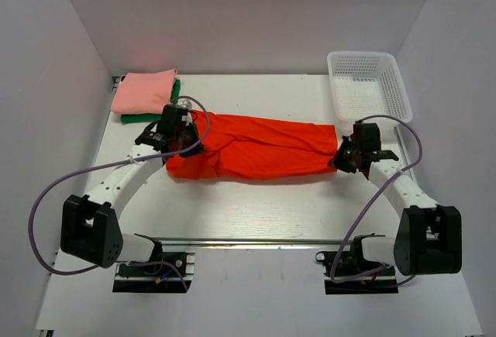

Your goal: Fold and stack the t-shirts

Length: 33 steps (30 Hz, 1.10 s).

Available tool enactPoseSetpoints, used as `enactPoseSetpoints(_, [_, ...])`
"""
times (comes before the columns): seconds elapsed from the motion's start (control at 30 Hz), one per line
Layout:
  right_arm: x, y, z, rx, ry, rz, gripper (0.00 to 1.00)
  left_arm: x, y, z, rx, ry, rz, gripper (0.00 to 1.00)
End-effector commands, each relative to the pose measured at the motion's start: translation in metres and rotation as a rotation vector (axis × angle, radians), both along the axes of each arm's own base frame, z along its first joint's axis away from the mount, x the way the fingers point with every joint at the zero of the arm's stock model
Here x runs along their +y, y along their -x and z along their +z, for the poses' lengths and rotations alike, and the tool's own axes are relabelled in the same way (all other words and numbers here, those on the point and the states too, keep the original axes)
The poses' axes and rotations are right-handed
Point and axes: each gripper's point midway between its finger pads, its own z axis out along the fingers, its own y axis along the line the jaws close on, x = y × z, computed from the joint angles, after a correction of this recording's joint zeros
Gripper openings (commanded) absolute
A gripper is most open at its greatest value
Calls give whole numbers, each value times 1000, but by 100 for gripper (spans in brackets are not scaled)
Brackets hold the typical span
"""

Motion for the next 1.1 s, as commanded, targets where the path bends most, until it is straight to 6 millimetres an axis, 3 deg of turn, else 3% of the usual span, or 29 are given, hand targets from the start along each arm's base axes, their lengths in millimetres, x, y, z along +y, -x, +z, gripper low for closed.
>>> enactPoseSetpoints(0.0, [-8,-23,19,-45,42,-18,0,21,-32,26,-99,-98,96,0])
enactPoseSetpoints(0.23, [-15,-44,24,-46,86,-44,0,32,-70,40,-156,-172,96,0])
enactPoseSetpoints(0.27, [-17,-50,30,-60,90,-52,0,31,-75,31,-137,-187,86,0])
enactPoseSetpoints(0.6, [-24,-81,37,-72,151,-58,0,35,-124,18,-132,-237,48,0])
enactPoseSetpoints(0.8, [-15,-106,33,-80,139,-3,0,38,-154,4,-122,-270,21,0])
enactPoseSetpoints(0.87, [-10,-110,25,-66,130,41,0,41,-168,9,-139,-286,13,0])
enactPoseSetpoints(0.9, [-9,-116,29,-78,127,43,0,43,-172,-3,-108,-292,2,0])
enactPoseSetpoints(1.0, [-7,-127,23,-71,128,47,0,34,-191,1,-135,-277,-34,0])
enactPoseSetpoints(1.07, [-11,-132,16,-54,146,29,0,31,-197,-20,-104,-270,-77,9])
